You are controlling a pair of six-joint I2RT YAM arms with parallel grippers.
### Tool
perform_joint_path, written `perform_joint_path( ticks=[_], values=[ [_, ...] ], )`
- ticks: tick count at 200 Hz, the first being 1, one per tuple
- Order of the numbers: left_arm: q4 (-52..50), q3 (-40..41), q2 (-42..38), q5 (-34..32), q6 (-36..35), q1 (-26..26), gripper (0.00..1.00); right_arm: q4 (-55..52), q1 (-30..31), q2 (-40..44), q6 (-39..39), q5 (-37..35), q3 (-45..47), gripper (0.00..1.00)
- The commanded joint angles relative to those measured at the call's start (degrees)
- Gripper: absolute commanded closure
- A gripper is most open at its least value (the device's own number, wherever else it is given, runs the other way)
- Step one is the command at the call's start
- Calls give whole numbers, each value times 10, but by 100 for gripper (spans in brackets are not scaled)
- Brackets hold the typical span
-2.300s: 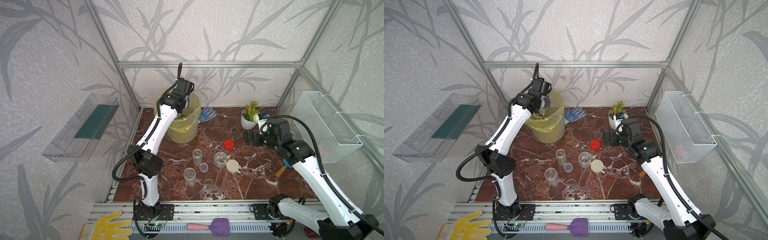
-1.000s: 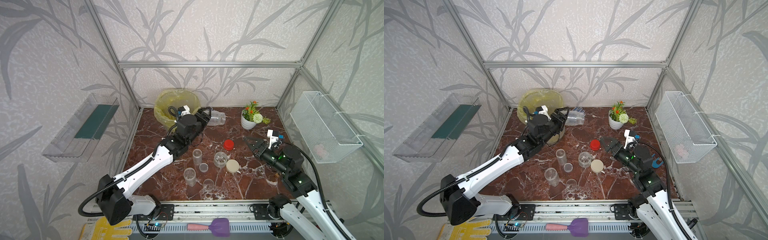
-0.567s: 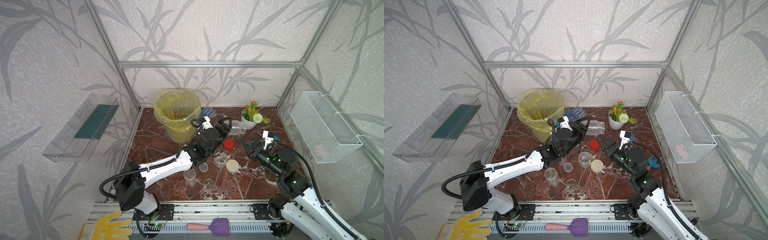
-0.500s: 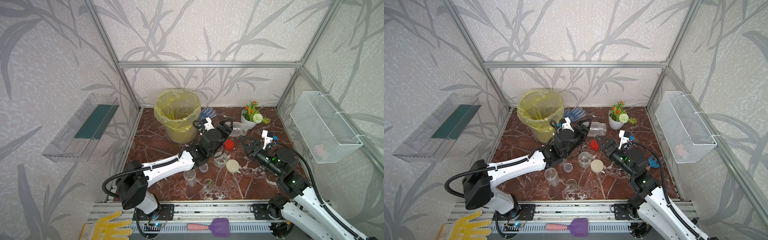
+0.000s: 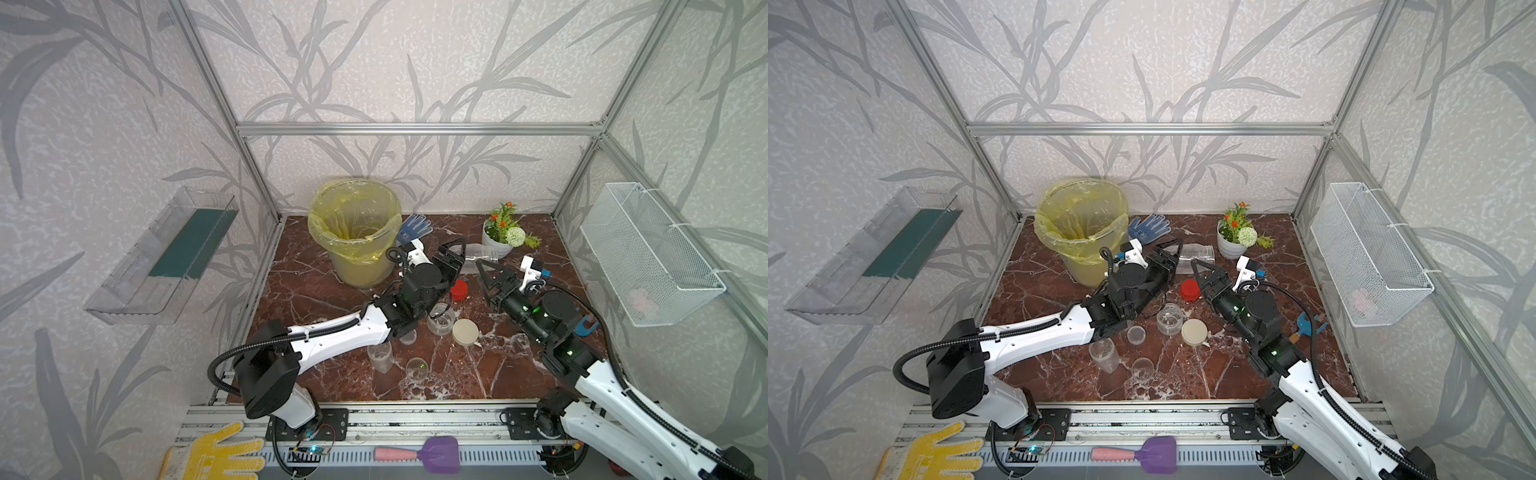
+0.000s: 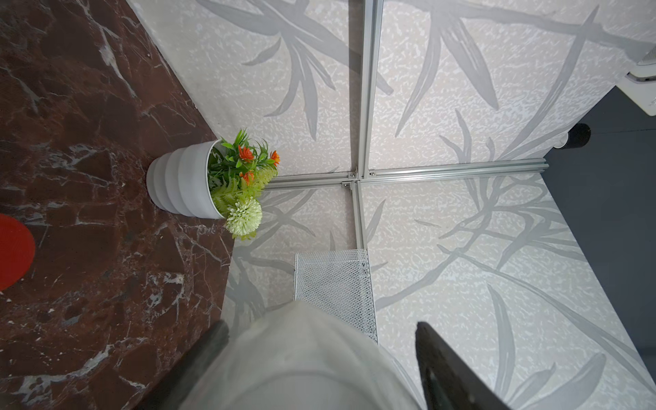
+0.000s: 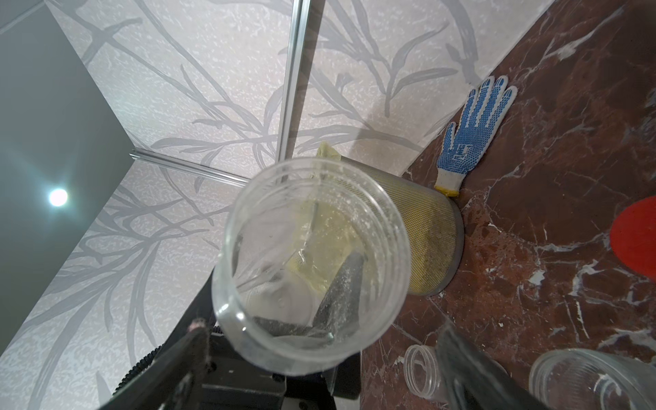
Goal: Empty expired oatmeal from jars
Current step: Place the jar at the center of the board.
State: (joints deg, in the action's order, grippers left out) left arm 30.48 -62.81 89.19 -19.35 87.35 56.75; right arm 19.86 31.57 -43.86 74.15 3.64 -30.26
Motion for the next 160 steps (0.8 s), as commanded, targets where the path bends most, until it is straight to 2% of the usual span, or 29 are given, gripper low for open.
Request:
perform_joint_path(
  ticks=[1, 65, 85, 114, 123, 144, 160],
  values=[
    [41, 8, 10, 13, 32, 7, 100, 60, 3, -9, 10, -15, -3, 1],
    [59, 19, 16, 16, 41, 14, 100, 172, 3, -83, 44, -7, -8, 2],
    [58, 15, 19, 24, 42, 14, 100, 176, 3, -83, 47, -12, -2, 8],
    [54, 17, 22, 27, 46, 14, 100, 167, 3, -67, 44, -39, 11, 24],
    [53, 20, 22, 24, 49, 14, 94, 159, 3, -64, 43, -44, 12, 30],
    [44, 22, 22, 11, 54, 14, 70, 149, 2, -64, 39, -50, 13, 44],
    [19, 16, 17, 18, 49, 9, 52, 146, 3, -62, 27, -61, 16, 48]
  ],
)
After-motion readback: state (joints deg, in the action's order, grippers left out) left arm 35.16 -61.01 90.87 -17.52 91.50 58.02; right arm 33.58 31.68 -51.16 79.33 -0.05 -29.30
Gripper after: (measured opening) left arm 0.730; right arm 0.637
